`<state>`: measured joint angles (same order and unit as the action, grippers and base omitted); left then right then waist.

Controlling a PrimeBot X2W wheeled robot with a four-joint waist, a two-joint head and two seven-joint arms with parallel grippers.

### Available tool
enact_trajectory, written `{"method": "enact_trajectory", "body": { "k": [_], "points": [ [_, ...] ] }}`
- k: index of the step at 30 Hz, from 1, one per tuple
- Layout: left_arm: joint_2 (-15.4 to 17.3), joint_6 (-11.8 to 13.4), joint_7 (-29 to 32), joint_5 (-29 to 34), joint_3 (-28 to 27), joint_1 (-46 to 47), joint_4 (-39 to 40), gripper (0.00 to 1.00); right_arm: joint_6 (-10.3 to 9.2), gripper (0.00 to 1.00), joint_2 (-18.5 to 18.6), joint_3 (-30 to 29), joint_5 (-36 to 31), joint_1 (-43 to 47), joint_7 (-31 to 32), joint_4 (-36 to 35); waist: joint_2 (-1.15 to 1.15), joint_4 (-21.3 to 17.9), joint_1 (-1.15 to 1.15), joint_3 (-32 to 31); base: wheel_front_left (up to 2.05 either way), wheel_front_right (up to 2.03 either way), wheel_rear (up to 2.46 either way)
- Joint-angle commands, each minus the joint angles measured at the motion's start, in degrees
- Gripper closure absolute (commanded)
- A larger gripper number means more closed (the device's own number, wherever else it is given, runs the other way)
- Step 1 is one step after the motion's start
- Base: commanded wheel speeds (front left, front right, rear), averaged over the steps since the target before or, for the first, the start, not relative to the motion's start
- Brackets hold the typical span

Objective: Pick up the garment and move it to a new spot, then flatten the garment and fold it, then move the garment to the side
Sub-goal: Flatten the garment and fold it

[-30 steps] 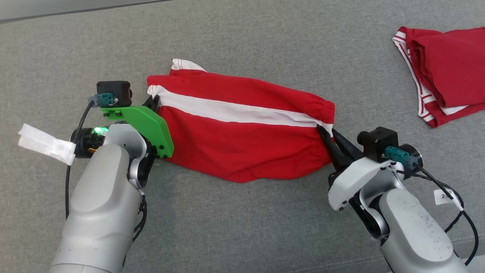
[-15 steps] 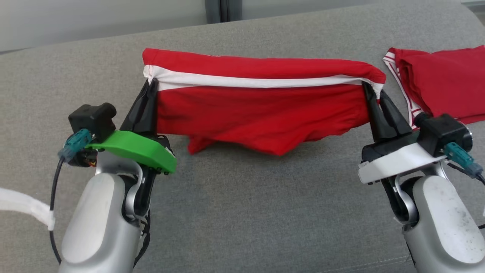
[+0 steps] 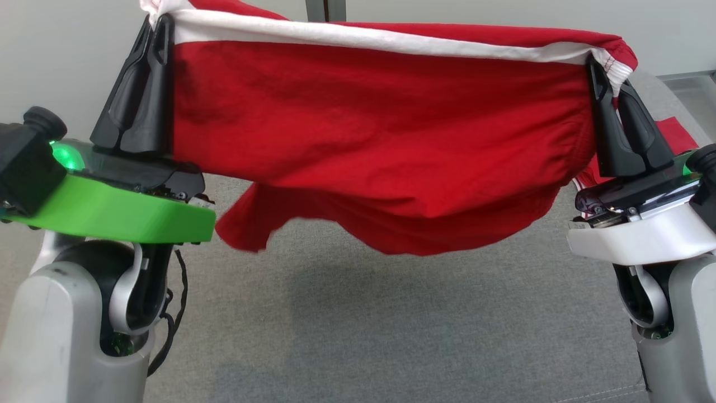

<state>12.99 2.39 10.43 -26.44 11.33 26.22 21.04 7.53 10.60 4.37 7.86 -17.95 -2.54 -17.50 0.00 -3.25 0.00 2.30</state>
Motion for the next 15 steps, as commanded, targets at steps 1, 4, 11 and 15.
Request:
{"method": "enact_trajectory", "body": {
  "k": [1,4,11,15],
  "points": [
    [0.54,0.35,1.10,-0.42,-0.17,0.74,0.31,1.00,-0.09,1.00,0.04,-0.16,0.31,-0.15,0.75,-0.42,0.00,-0.58,0.00,-0.69,0.00,0.00,0.00],
    [0.82,0.59,3.44,-1.28,-0.05,1.73,-0.94,1.00,-0.09,1.00,-0.25,1.16,1.74,-0.84,2.57,1.02,0.00,-0.67,0.00,0.76,0.00,0.00,0.00],
    [1.37,-1.63,4.27,-0.66,0.87,11.59,-16.65,1.00,-0.09,1.00,0.44,6.30,4.16,-15.64,1.38,20.32,0.00,-0.77,0.00,8.46,0.00,0.00,0.00],
    [0.17,-2.40,-0.85,1.08,0.39,21.89,-26.00,1.00,-0.09,1.00,-1.08,6.99,2.30,-28.32,-3.78,31.29,0.00,-0.37,0.00,12.44,0.00,0.00,0.00]
  ]
}}
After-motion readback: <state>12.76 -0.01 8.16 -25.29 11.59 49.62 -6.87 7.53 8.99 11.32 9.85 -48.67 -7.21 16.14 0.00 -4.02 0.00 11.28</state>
